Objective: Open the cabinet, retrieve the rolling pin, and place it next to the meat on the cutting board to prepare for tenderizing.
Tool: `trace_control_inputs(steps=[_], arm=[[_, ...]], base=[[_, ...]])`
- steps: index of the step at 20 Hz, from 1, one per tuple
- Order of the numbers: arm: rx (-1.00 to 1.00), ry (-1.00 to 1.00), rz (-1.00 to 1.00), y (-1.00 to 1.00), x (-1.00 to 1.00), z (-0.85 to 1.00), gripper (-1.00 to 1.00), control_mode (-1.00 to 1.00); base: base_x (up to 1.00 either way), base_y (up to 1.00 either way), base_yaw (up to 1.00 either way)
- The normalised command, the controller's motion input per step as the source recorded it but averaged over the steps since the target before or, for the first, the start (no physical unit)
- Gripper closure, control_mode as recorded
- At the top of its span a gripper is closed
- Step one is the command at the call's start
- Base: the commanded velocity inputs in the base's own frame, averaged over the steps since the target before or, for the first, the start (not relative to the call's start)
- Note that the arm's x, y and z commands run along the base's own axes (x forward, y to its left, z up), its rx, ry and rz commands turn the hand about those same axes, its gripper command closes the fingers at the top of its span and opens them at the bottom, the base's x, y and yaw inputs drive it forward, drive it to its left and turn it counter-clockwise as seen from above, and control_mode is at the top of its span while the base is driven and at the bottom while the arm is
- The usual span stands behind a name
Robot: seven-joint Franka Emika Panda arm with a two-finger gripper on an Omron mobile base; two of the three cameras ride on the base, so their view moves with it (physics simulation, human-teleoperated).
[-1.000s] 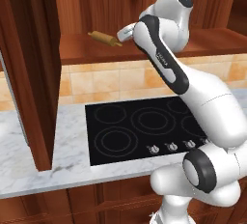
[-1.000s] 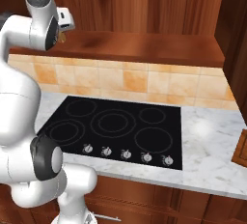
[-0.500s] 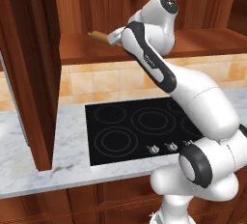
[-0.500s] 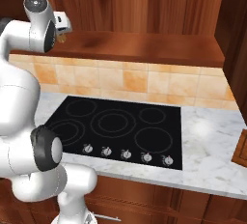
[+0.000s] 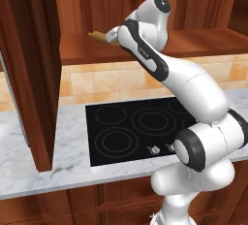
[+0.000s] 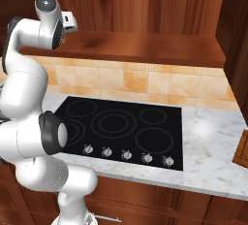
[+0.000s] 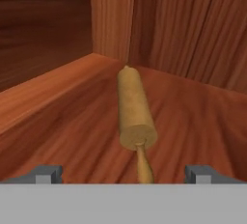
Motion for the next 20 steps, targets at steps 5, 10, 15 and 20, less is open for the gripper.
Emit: trace_control_inputs(steps=[5, 10, 15, 20], arm=[[0.0, 0.0, 0.0, 0.05, 0.33, -0.09, -1.0, -1.0], [0.0, 0.0, 0.0, 0.07, 0.27, -0.14, -1.0, -1.0], [0.0, 0.01, 0.0, 0.11, 0.32, -0.12, -1.0, -1.0], [0.0, 0.01, -0.01, 0.12, 0.33, -0.09, -1.0, -1.0]], base=[[0.0, 0.0, 0.0], [0.0, 0.0, 0.0], [0.0, 0.0, 0.0], [0.0, 0.0, 0.0]])
